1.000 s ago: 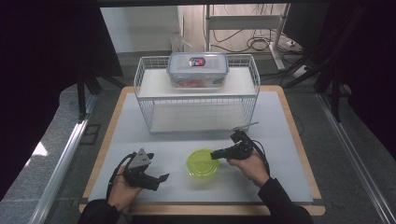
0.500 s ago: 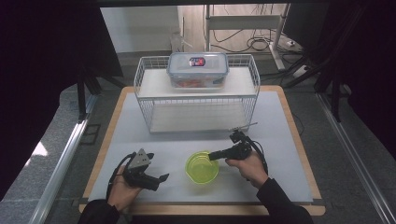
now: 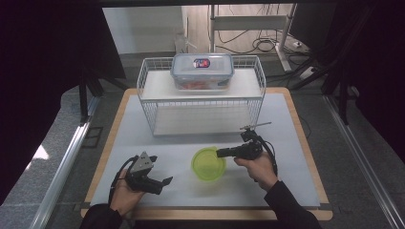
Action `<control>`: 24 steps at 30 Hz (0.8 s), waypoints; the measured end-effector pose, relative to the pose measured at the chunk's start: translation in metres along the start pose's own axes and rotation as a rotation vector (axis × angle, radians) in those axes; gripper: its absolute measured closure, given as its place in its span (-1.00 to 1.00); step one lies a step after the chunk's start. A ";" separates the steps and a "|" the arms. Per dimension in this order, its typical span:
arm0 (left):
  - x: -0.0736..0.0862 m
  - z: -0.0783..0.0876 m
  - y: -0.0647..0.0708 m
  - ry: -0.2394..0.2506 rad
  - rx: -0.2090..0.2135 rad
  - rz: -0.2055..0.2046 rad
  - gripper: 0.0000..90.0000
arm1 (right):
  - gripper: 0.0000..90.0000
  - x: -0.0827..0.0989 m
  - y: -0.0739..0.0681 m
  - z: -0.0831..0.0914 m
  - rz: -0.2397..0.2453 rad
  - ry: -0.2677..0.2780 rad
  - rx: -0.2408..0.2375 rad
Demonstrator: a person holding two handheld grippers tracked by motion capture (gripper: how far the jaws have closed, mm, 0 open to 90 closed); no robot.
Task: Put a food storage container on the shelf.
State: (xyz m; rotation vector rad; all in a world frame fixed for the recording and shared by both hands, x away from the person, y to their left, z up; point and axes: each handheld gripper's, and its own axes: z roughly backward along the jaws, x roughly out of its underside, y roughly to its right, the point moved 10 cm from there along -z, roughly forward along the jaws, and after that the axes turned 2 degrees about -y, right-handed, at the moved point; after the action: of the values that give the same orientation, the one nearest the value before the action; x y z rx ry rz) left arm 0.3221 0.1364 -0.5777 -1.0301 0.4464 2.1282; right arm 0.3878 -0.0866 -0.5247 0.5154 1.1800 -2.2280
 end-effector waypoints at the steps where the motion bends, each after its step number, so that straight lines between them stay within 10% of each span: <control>1: 0.000 0.000 0.000 0.001 -0.001 0.000 -0.91 | 0.83 -0.002 -0.001 0.002 0.001 0.010 0.001; 24: 0.000 0.001 -0.001 0.003 0.003 0.004 -0.92 | 0.83 -0.070 -0.035 0.053 0.042 0.165 0.004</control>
State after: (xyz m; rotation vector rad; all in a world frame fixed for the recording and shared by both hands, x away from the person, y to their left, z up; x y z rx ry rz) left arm 0.3223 0.1372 -0.5771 -1.0312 0.4535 2.1294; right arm 0.4157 -0.0946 -0.4347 0.7315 1.2353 -2.1858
